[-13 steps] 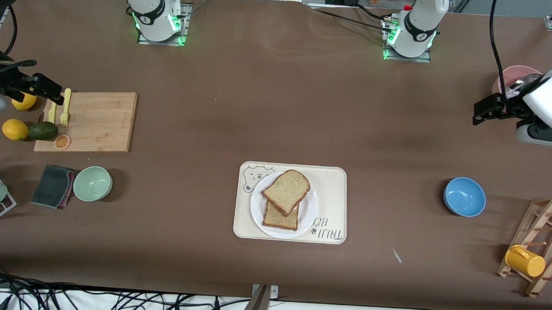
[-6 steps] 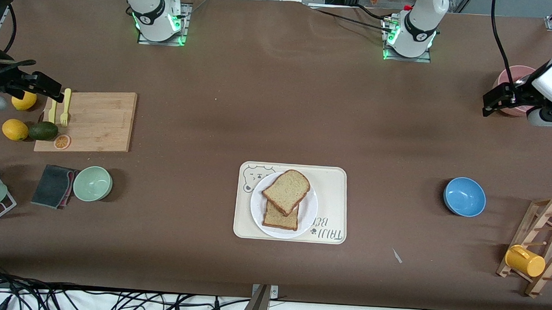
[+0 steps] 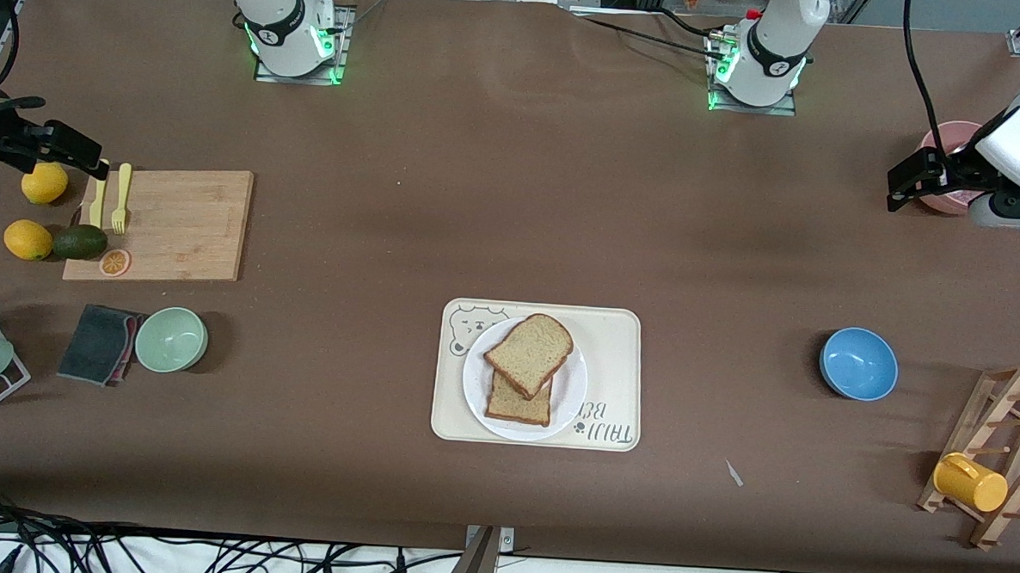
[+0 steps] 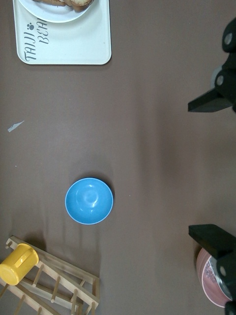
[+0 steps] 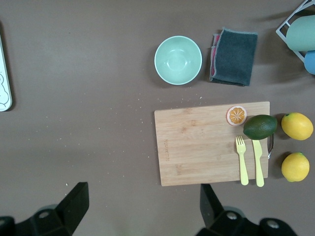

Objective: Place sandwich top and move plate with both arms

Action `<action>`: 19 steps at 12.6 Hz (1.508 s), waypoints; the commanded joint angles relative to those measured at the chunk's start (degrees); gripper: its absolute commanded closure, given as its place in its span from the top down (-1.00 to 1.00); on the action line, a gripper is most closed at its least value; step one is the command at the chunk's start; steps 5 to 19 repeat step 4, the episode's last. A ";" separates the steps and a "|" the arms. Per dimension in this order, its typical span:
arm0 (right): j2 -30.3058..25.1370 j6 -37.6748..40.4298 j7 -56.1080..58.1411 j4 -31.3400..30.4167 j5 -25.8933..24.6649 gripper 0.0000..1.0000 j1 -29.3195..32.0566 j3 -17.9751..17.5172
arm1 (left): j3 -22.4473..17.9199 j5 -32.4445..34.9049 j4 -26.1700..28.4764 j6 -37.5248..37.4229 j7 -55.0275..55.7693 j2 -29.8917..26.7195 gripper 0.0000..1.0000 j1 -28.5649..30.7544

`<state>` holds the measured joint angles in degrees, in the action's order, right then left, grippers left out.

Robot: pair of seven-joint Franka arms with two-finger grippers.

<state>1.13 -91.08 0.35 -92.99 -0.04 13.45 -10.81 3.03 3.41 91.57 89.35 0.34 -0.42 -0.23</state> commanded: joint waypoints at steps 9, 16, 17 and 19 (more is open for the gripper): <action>-0.16 0.99 0.70 1.06 1.09 0.99 -0.09 -0.18 | -0.39 -0.86 -0.16 0.47 0.01 -0.20 1.00 -0.38; -0.16 0.99 0.70 1.06 1.09 0.99 -0.09 -0.18 | -0.39 -0.86 -0.16 0.47 0.01 -0.20 1.00 -0.38; -0.16 0.99 0.70 1.06 1.09 0.99 -0.09 -0.18 | -0.39 -0.86 -0.16 0.47 0.01 -0.20 1.00 -0.38; -0.16 0.99 0.70 1.06 1.09 0.99 -0.09 -0.18 | -0.39 -0.86 -0.16 0.47 0.01 -0.20 1.00 -0.38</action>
